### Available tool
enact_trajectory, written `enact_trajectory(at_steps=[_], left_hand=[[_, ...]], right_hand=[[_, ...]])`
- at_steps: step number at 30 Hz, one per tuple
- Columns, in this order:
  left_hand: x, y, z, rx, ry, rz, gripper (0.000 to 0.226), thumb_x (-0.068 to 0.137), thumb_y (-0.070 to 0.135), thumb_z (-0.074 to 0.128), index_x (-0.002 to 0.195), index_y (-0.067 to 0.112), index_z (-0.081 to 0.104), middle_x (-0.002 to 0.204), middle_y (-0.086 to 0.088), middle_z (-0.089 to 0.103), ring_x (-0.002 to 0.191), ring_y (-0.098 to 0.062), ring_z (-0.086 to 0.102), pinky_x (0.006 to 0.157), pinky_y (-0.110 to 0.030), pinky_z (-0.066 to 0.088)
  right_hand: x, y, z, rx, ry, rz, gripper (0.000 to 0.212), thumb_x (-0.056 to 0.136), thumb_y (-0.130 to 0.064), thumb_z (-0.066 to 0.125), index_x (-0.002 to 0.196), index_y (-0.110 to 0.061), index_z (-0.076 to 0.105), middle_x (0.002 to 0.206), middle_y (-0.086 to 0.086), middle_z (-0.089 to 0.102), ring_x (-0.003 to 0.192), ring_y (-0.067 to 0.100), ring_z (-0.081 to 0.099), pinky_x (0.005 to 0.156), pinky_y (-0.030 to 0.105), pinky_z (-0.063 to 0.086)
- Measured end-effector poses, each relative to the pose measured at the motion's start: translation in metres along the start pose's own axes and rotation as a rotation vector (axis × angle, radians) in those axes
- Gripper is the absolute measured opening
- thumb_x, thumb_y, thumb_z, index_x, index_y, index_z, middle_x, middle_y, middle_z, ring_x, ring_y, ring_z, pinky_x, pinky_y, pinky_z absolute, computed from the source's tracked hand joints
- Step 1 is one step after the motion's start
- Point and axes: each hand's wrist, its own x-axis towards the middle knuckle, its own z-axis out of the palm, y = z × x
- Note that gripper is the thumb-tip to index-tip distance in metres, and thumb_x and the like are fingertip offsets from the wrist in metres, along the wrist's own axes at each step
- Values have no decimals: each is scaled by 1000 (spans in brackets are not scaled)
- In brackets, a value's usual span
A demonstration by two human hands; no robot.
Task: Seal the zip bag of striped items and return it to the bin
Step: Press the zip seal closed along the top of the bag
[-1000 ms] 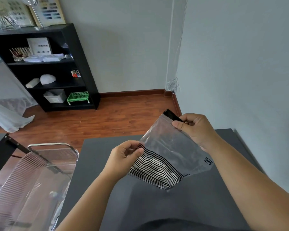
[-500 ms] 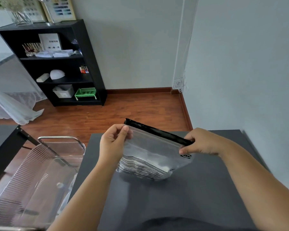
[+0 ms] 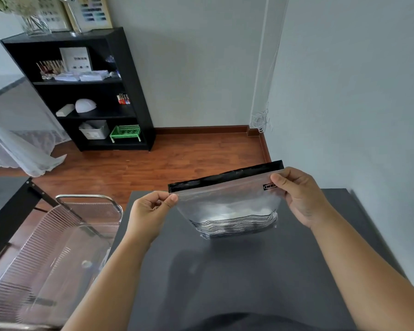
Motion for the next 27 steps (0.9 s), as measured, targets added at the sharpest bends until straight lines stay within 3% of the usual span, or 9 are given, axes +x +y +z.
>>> enact_trajectory(at_steps=[5, 8, 11, 16, 17, 19, 22, 24, 27], left_hand=[[1, -1, 1, 31, -15, 63, 18, 88, 24, 72, 70, 24, 71, 61, 12, 54, 58, -6, 39, 53, -15, 33], [1, -3, 1, 11, -15, 61, 17, 89, 24, 71, 72, 23, 71, 68, -1, 55, 65, -13, 41, 59, -22, 33], [0, -4, 0, -3, -34, 47, 15, 88, 25, 71, 74, 22, 73, 72, -7, 58, 70, -17, 44, 62, -25, 34], [3, 6, -6, 42, -146, -17, 5, 82, 28, 76, 80, 24, 76, 73, 2, 66, 70, -13, 52, 65, -28, 38], [5, 11, -8, 85, -176, -2, 10, 79, 34, 76, 86, 27, 76, 77, 9, 69, 69, -9, 57, 68, -26, 41], [12, 26, -9, 280, -243, 100, 33, 74, 49, 76, 105, 37, 73, 99, 16, 72, 90, 1, 63, 82, -24, 45], [21, 55, 8, 716, -406, 314, 58, 70, 73, 63, 122, 48, 60, 123, 26, 59, 117, 3, 49, 101, -31, 33], [24, 71, 29, 977, -519, 403, 62, 71, 79, 57, 125, 47, 59, 125, 26, 60, 121, -3, 47, 104, -39, 25], [28, 84, 57, 1058, -616, 395, 45, 78, 69, 61, 112, 40, 67, 110, 19, 70, 110, -8, 58, 107, -38, 27]], right_hand=[[-3, 12, -3, 11, 18, 11, 45, 45, -55, 92, 70, -21, 76, 72, -2, 73, 66, 11, 66, 63, 20, 54], [-7, 18, -6, -52, -18, 41, 46, 50, -51, 91, 78, -17, 79, 78, 4, 75, 70, 14, 68, 67, 23, 56], [-11, 21, -7, -172, -43, 69, 36, 57, -35, 88, 86, -14, 80, 91, 10, 78, 86, 22, 72, 77, 29, 59], [-13, 22, -10, -247, -31, 51, 27, 64, -24, 80, 90, -17, 78, 94, 5, 78, 91, 18, 73, 85, 34, 56], [-13, 21, -10, -256, -40, 44, 26, 65, -24, 79, 90, -18, 78, 94, 5, 78, 91, 18, 73, 86, 34, 56], [-14, 20, -9, -270, -74, 34, 15, 67, -23, 78, 81, -22, 79, 85, 1, 78, 84, 14, 72, 82, 29, 57], [-13, 19, -4, -289, -135, 29, 5, 69, -24, 77, 68, -20, 75, 66, -7, 69, 70, 8, 67, 73, 24, 55], [-13, 19, -1, -311, -170, 28, 12, 71, -25, 77, 68, -14, 72, 66, -2, 66, 71, 11, 65, 76, 31, 56], [-14, 15, 5, -338, -186, 23, 29, 75, -27, 76, 87, -2, 73, 80, 8, 71, 82, 21, 68, 85, 43, 54]])
